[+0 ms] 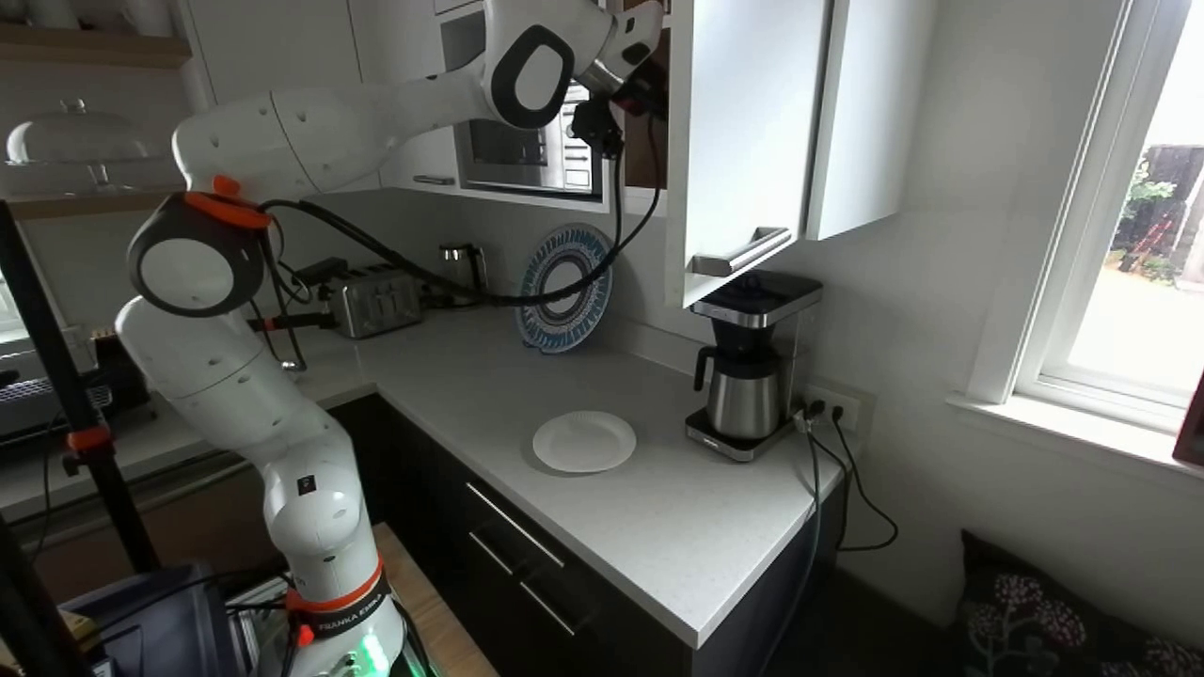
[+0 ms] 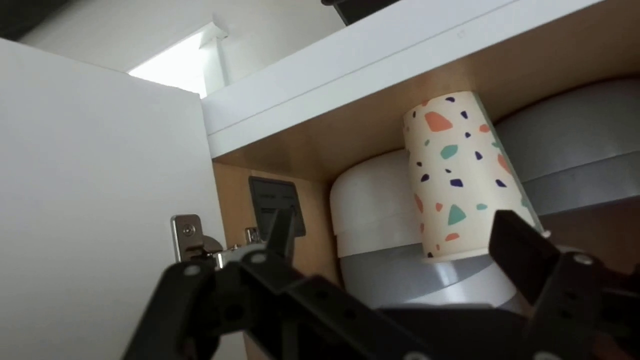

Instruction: Remove the plate and cup from the top cupboard and put them on the kitchen countertop

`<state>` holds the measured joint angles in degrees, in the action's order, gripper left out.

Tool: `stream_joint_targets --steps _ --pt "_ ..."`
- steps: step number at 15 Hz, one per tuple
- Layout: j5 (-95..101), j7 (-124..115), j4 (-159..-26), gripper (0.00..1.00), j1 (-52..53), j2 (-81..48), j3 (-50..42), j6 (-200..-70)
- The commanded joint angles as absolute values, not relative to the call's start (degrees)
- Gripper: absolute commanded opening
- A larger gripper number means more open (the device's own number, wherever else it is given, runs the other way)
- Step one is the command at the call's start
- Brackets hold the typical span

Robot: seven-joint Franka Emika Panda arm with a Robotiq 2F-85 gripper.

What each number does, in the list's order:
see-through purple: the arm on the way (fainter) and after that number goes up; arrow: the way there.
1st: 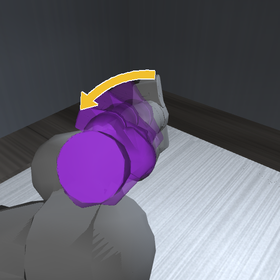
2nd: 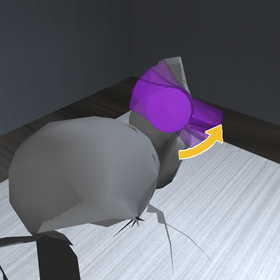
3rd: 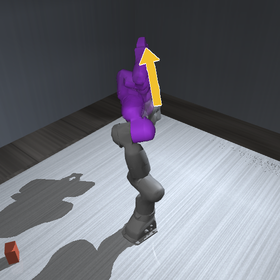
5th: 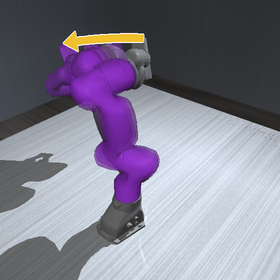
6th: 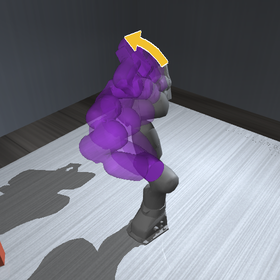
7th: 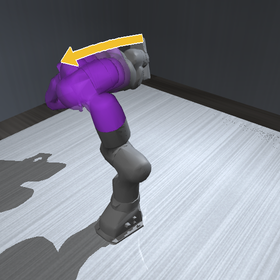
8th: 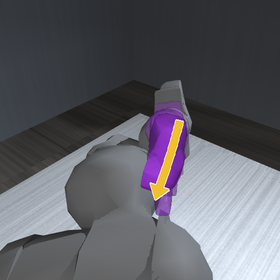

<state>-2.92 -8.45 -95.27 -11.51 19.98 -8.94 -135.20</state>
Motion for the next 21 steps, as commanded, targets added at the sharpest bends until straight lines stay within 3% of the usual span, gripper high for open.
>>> stream_joint_targets --steps 1,7,21 --pt "-6.61 -12.13 -89.23 1.0 -10.77 17.46 -10.37 -128.89" --pt "-10.07 -18.4 -81.92 1.0 -11.12 12.99 -10.93 -124.08" --pt "-10.23 -27.97 -73.18 1.0 -11.23 2.46 -9.53 -129.98"
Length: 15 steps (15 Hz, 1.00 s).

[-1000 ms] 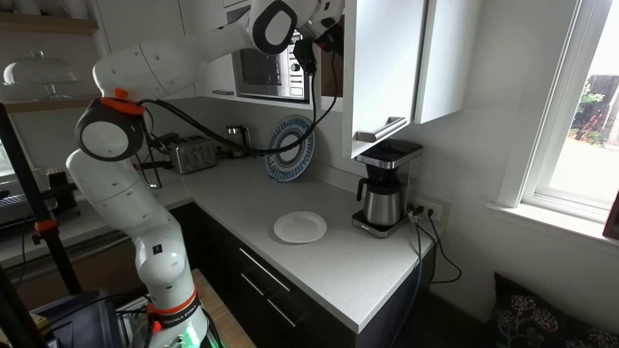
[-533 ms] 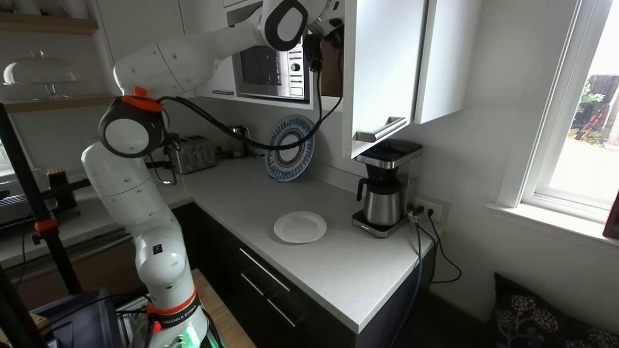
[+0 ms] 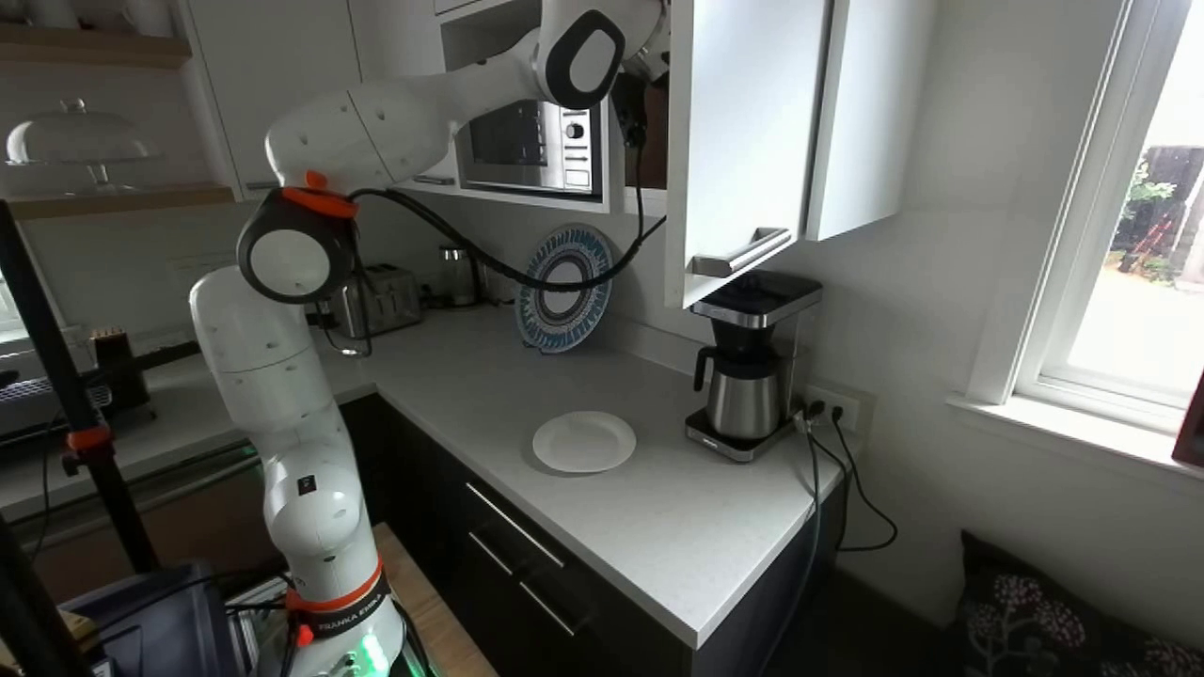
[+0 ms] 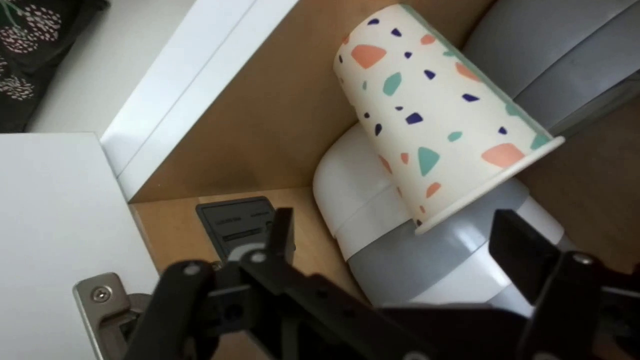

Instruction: Remove the plate and cup from the top cupboard and put them on the kitchen countertop

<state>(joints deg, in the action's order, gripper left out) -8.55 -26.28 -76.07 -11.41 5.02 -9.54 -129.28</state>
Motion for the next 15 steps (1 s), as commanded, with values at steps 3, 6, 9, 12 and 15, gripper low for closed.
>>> stream_joint_targets --steps 3,6,9,12,15 --pt "-10.53 -28.88 -71.16 1.0 -11.3 0.67 -9.4 -128.44" --pt "-10.33 -29.43 -69.84 0.74 -11.44 -0.54 -9.44 -126.57" --pt "-10.5 -29.32 -68.8 0.5 -11.57 -1.21 -9.53 -123.17" --pt "-10.77 -28.68 -68.54 0.28 -11.66 -0.38 -9.56 -119.04" --pt "-11.13 -27.94 -68.76 0.04 -11.81 0.89 -9.72 -116.06"
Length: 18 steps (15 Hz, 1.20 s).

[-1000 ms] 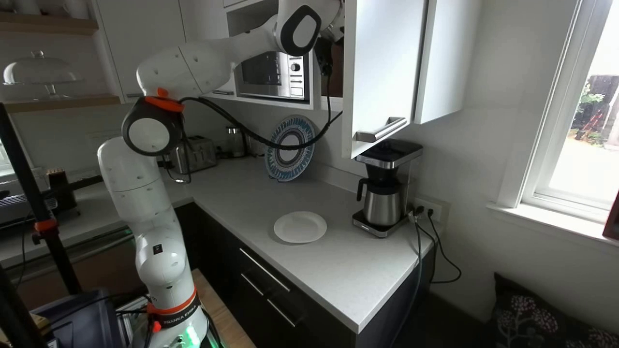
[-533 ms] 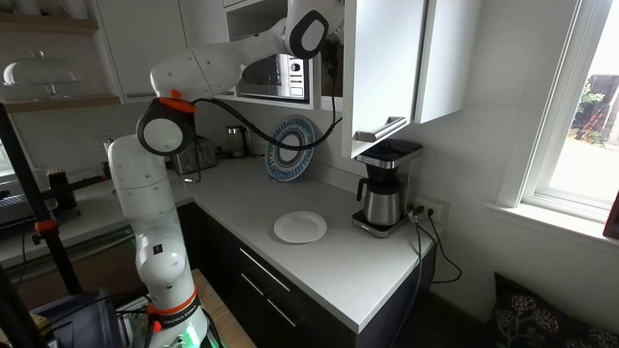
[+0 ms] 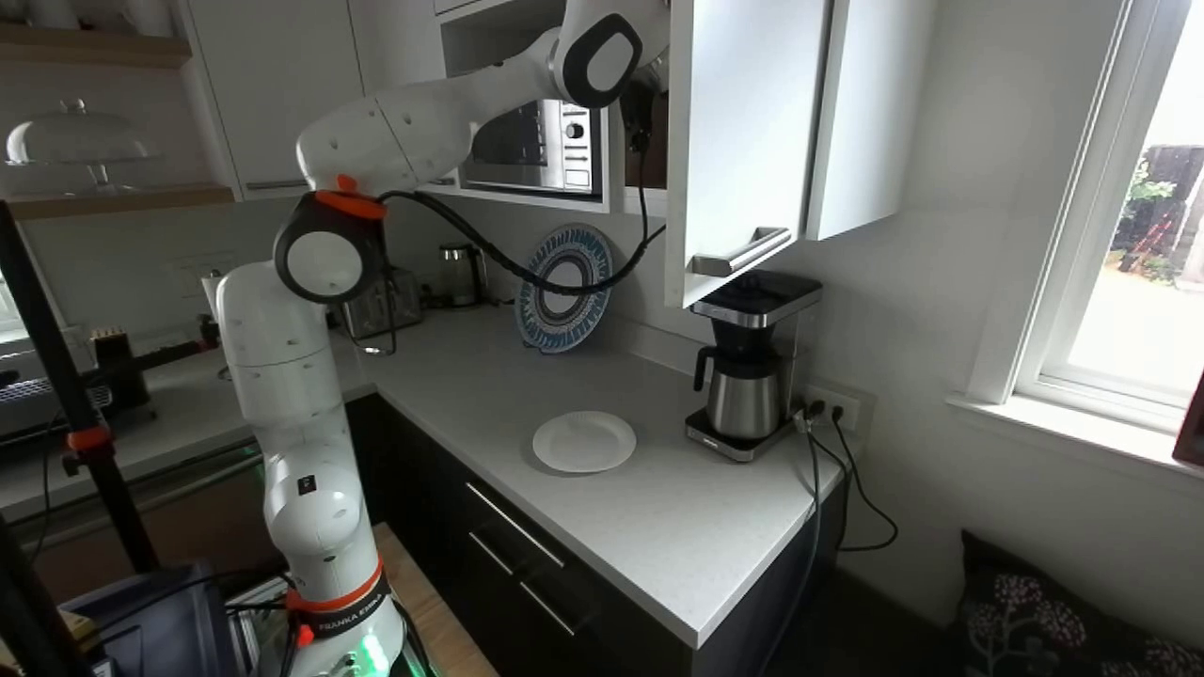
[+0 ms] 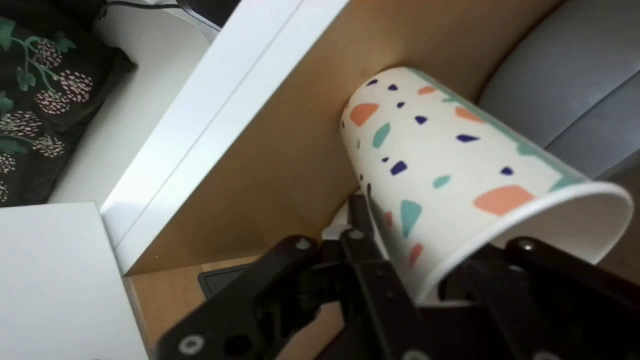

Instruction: Remove the plate and cup from the top cupboard and put them on the kitchen countertop

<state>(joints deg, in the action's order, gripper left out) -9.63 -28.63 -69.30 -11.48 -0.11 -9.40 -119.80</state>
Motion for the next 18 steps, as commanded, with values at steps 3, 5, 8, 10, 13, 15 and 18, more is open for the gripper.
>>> stream_joint_targets --steps 3,5,8,10,13,15,18 --pt "-12.59 -26.95 -69.63 0.0 -11.99 2.66 -10.07 -115.2" --pt "-13.78 -25.43 -70.91 0.0 -12.04 4.67 -10.24 -115.09" --pt "-16.75 -21.57 -73.39 0.0 -11.86 8.36 -10.79 -113.7" --pt "-18.42 -18.29 -75.41 0.0 -11.63 11.04 -11.25 -110.21" --pt "-19.33 -13.93 -78.24 0.0 -11.26 14.52 -11.56 -104.19" --pt "-19.54 -10.13 -81.02 0.0 -10.87 16.74 -11.5 -100.38" --pt "-19.46 -3.52 -86.29 0.0 -9.98 19.49 -11.06 -96.41"
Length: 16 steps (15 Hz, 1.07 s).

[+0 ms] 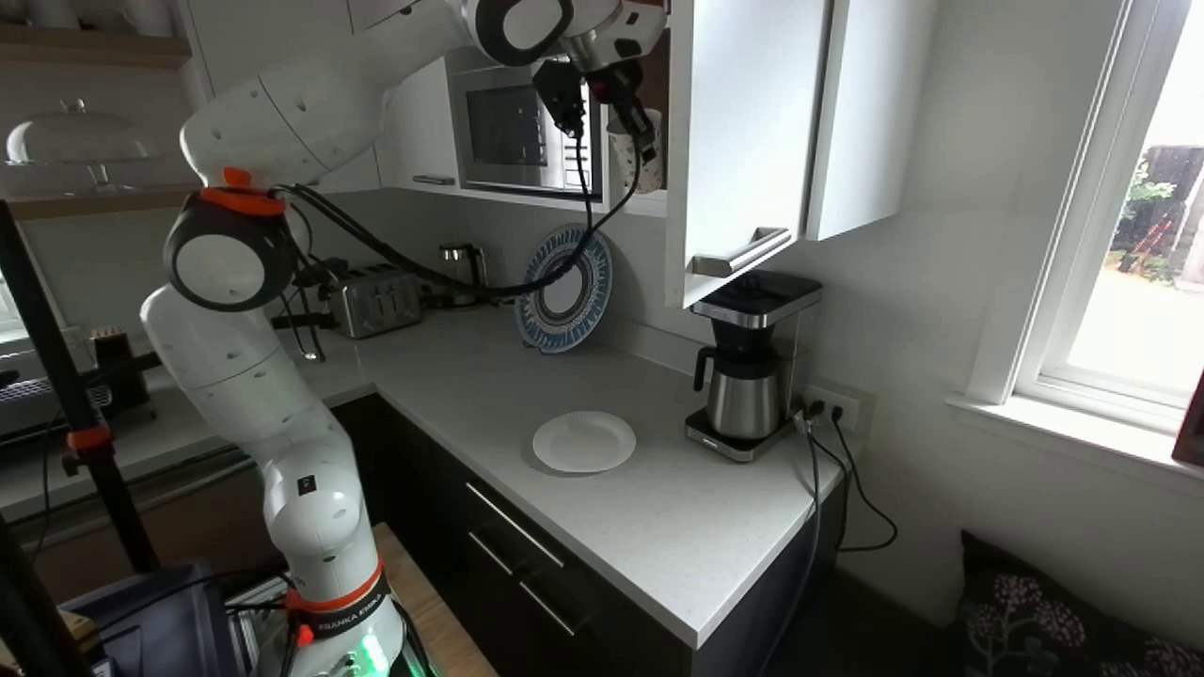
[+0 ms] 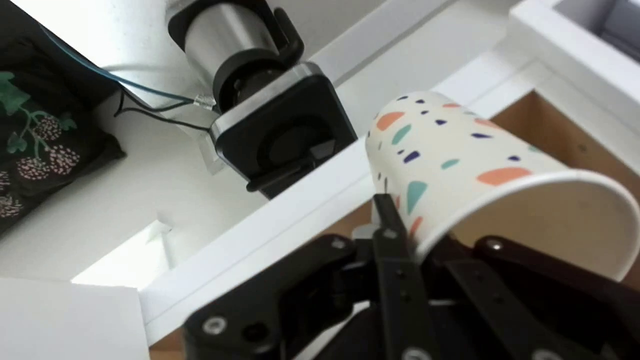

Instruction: Remove the plate and cup from the top cupboard and put them on the kitchen countertop

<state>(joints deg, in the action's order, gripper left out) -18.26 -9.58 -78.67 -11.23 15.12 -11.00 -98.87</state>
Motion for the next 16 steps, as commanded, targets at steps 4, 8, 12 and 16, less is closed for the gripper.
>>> stream_joint_targets --steps 4,8,12,16 --pt "-15.92 5.9 -94.38 0.0 -8.22 21.17 -10.42 -96.41" --pt "-14.52 15.21 -103.65 0.0 -6.15 21.85 -9.36 -99.23" --pt "-12.26 20.17 -112.52 0.0 -4.87 21.07 -8.65 -104.69" --pt "-12.83 18.83 -110.27 0.01 -4.51 18.64 -9.25 -104.14"
